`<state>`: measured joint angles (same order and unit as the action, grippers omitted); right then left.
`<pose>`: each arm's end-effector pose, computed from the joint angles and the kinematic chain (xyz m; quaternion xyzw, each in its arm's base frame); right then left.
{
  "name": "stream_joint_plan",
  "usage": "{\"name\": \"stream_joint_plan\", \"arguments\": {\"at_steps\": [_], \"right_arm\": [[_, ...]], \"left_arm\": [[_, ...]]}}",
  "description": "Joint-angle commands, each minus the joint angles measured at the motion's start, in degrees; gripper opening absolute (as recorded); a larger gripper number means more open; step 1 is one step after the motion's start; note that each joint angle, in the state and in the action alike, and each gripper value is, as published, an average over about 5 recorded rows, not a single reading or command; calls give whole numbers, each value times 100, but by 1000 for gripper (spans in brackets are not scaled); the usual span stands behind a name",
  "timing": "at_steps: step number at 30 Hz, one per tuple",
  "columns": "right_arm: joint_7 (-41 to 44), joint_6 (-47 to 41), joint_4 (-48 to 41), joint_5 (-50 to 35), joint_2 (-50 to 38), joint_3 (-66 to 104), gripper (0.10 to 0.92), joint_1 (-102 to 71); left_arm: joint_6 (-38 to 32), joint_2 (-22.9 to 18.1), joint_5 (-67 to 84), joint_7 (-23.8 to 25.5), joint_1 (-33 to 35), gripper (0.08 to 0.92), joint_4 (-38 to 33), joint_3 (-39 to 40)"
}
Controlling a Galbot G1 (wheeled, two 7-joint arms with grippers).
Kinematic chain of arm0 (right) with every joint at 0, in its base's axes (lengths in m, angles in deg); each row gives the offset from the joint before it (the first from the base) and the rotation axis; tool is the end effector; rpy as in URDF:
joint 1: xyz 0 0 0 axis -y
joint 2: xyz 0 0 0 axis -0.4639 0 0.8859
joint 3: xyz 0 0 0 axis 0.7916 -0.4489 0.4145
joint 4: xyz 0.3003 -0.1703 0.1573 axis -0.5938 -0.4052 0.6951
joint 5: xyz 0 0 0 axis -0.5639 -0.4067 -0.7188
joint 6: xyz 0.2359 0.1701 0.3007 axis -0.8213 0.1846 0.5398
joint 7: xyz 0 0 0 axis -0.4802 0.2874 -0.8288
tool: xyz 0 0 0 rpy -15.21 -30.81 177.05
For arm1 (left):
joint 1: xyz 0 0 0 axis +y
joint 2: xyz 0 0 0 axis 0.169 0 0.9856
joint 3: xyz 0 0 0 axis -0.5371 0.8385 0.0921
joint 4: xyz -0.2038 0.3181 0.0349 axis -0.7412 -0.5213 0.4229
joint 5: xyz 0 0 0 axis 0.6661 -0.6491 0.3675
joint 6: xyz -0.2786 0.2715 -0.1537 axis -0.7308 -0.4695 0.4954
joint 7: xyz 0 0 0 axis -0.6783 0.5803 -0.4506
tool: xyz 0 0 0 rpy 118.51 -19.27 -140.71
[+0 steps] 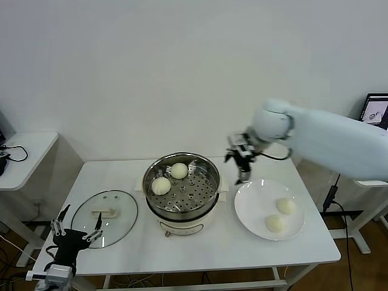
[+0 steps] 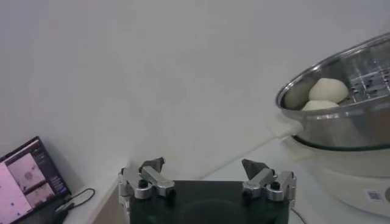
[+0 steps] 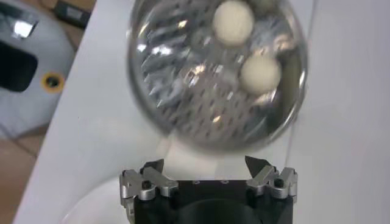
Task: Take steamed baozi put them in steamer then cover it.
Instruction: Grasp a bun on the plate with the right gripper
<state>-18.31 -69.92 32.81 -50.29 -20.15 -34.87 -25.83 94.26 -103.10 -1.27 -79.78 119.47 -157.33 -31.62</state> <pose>0.5701 -0.0005 -0.0395 0.5430 -0.5213 0.5855 0.3009 0.1927 0.1212 -0.2711 0.0319 -0.9600 -0.2677 0.0753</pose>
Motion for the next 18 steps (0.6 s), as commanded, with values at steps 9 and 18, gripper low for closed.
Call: {"name": "stream_joint_plan", "arguments": {"at_steps": [9,18], "right_arm": [[123,608,420,1872,-1968,1613,823,-2756],[-29,624,-88,2212,-1617,2166,823,-3685]], "left_arm": [[13,-5,-56,4,72,823,2,31],[21,-25,-76,7,48,823,62,32]]}}
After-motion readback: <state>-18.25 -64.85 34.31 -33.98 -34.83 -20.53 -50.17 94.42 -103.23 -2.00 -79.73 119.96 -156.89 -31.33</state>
